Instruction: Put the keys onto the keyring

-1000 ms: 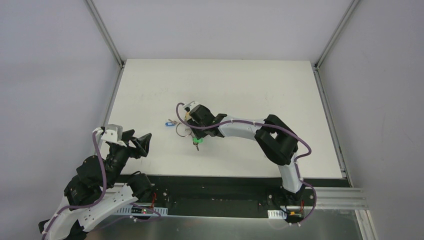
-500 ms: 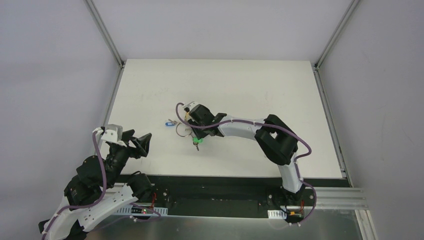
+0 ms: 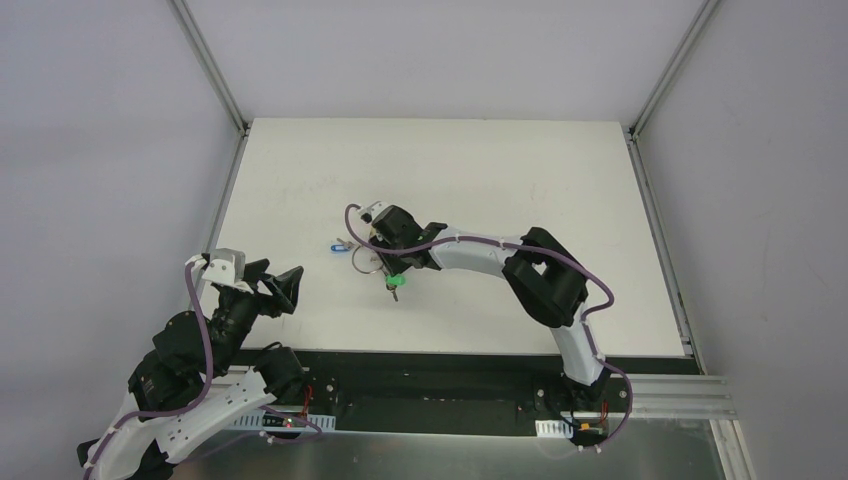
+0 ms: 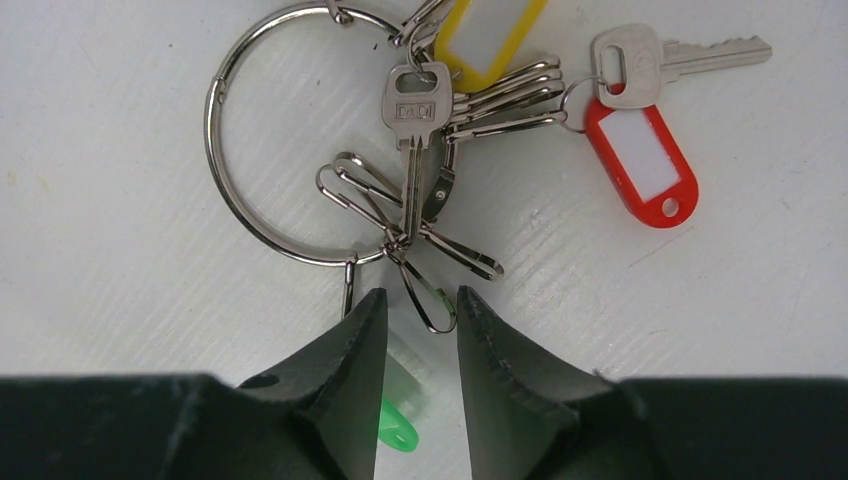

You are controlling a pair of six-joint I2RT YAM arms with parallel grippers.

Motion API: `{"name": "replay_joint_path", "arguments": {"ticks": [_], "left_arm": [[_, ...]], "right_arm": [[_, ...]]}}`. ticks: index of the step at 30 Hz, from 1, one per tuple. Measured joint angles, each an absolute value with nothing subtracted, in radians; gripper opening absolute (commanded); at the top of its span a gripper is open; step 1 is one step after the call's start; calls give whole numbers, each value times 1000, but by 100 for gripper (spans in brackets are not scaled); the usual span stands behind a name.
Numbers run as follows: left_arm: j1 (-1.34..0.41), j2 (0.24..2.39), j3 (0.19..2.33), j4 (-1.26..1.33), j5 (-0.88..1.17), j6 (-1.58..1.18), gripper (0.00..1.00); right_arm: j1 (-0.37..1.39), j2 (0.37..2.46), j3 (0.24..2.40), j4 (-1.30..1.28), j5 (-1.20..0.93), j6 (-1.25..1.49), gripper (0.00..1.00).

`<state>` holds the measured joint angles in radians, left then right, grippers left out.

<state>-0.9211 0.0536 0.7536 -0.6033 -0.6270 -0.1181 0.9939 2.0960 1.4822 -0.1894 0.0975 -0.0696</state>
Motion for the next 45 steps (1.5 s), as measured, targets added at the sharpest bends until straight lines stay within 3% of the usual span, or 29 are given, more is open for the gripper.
{"name": "replay_joint_path", "arguments": {"ticks": [15,20,29,40,45], "left_arm": [[-921,54,754,-603,-627,-118,68],[-921,54,754,-603,-625,-118,68],[-921,60,754,-602,-530,-116,68],[-921,207,759,-573,-224,-114,73],[-921,315,785,-547,-75,-152,70]], "right_arm": [[994,2098,1478,-184,98,-63,16],[995,2085,1452,-162,98,-41,0],[1010,2015,1388,-211,94,-4,0],[1023,1800,1510,-591,70,65,0],[1046,1694,1612,-801,64,102,0]]}}
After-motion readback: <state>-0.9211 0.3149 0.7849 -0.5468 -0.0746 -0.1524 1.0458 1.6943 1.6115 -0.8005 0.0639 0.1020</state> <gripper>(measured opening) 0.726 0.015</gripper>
